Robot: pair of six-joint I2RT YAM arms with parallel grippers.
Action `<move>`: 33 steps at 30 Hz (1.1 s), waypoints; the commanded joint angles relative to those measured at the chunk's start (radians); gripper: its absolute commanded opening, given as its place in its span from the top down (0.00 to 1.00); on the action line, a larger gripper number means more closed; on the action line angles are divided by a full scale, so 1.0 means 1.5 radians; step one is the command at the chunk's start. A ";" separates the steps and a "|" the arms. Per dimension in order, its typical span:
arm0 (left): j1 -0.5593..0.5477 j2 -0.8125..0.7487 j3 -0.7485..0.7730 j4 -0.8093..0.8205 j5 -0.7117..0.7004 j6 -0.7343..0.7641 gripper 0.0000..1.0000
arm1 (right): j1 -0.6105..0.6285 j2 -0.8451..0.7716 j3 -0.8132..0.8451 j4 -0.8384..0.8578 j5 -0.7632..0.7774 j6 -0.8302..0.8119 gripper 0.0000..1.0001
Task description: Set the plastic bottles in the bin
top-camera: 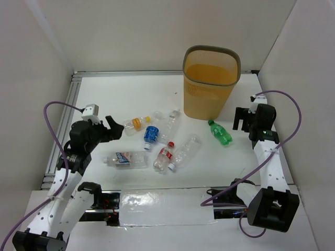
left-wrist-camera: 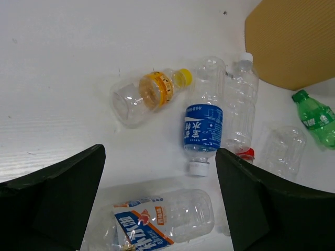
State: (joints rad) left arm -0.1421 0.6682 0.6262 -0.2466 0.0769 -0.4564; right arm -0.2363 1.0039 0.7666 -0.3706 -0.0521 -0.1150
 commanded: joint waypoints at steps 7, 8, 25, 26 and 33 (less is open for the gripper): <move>-0.009 -0.010 0.000 -0.026 0.048 -0.063 0.01 | -0.017 0.025 0.046 -0.100 -0.046 -0.149 0.00; -0.016 -0.002 0.000 -0.033 0.048 -0.063 0.01 | -0.017 0.033 0.055 -0.110 -0.062 -0.159 0.00; -0.074 0.134 0.052 -0.045 0.083 -0.036 0.10 | -0.017 0.034 -0.002 -0.090 -0.264 -0.294 0.11; -0.081 0.134 0.052 -0.045 0.083 -0.036 0.04 | -0.017 0.045 -0.002 -0.089 -0.274 -0.301 0.05; -0.165 0.142 0.064 -0.065 0.062 0.015 0.02 | 0.099 0.119 -0.036 0.023 -0.223 -0.274 0.00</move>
State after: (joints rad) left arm -0.3489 0.8814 0.6773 -0.3439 0.1761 -0.4942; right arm -0.1417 1.1473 0.7410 -0.4648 -0.4202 -0.5365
